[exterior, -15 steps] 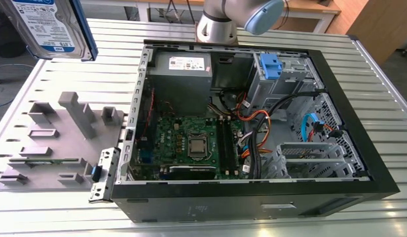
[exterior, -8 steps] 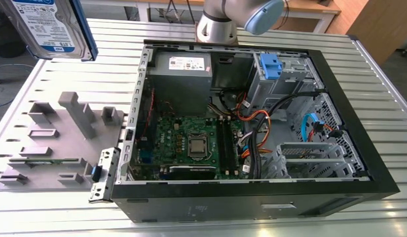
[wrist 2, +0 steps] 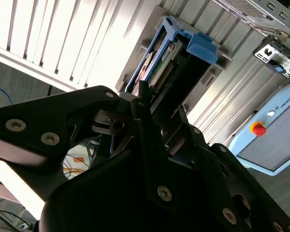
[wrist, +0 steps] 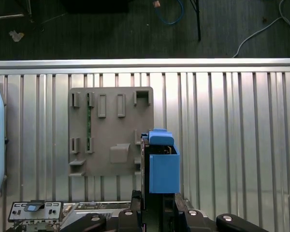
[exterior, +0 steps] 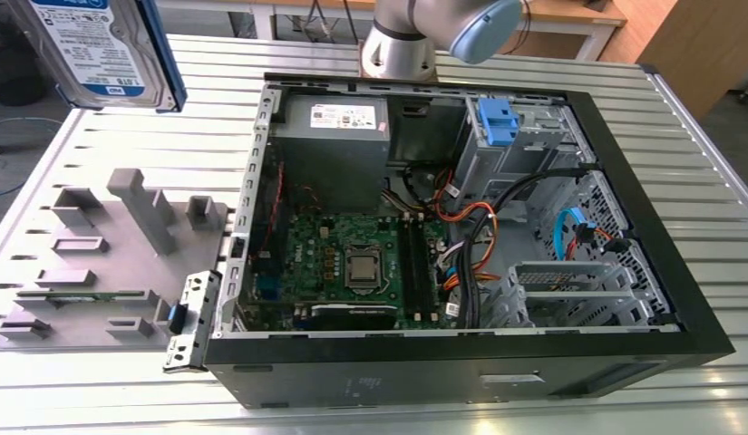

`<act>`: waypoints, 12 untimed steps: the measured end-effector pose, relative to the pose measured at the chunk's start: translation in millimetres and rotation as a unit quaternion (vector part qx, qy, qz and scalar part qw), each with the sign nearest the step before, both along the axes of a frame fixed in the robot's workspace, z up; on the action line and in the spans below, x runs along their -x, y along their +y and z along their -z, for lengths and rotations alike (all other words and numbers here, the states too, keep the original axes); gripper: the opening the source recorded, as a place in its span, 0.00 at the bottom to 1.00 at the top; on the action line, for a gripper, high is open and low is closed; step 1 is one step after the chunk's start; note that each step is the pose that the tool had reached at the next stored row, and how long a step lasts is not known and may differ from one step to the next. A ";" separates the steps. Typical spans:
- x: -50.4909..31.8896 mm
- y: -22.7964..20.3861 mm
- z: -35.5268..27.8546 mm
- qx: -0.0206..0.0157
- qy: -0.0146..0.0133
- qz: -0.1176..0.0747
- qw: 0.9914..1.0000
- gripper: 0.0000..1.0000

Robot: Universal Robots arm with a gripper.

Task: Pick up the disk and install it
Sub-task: 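Pick up the disk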

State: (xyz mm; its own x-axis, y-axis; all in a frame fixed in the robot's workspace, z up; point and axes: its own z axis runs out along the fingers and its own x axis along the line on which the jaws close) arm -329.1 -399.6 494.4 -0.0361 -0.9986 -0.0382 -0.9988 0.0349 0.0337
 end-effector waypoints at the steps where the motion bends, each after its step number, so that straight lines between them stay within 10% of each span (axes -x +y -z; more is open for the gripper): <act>1: -1.4 0.0 0.0 0.000 0.000 0.000 1.000 0.35; 12: -22.3 0.0 0.2 0.000 0.000 0.000 1.000 0.35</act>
State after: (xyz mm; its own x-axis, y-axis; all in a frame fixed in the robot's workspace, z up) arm -306.8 -399.6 494.2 -0.0362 -0.9986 -0.0383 -0.9988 0.0349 0.0337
